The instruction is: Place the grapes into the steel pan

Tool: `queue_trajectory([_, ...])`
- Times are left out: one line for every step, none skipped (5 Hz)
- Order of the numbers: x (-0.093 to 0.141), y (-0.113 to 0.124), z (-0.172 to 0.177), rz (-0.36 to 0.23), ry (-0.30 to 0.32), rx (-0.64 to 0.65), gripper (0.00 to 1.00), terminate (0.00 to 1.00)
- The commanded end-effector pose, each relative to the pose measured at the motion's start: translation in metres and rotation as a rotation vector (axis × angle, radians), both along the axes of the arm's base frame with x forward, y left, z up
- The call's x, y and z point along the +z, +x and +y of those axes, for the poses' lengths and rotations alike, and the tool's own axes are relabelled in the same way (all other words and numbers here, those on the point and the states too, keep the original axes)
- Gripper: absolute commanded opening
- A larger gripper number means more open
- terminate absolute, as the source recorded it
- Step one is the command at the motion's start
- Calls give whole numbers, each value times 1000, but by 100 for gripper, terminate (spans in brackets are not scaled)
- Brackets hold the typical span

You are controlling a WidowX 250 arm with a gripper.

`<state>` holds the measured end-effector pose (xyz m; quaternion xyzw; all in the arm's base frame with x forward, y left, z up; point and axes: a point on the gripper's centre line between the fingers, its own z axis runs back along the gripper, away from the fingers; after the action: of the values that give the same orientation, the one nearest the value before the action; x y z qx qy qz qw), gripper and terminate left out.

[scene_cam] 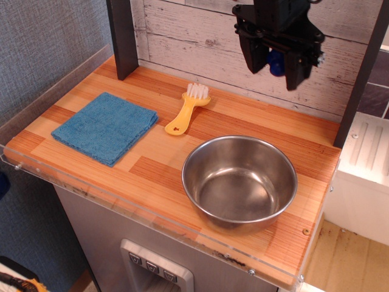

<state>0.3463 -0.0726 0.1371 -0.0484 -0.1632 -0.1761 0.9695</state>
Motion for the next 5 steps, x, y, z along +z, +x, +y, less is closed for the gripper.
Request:
queue_trajectory([-2, -57, 7, 57, -12, 12, 0, 0])
queue_trajectory([-17, -68, 12, 95, 2, 23, 0, 0])
queue_trajectory([-26, -74, 8, 127, 16, -3, 0, 0])
queue_trajectory([-31, -76, 6, 140, 24, -11, 0, 0])
queue_trajectory([-29, -76, 7, 148, 40, 2, 100, 0])
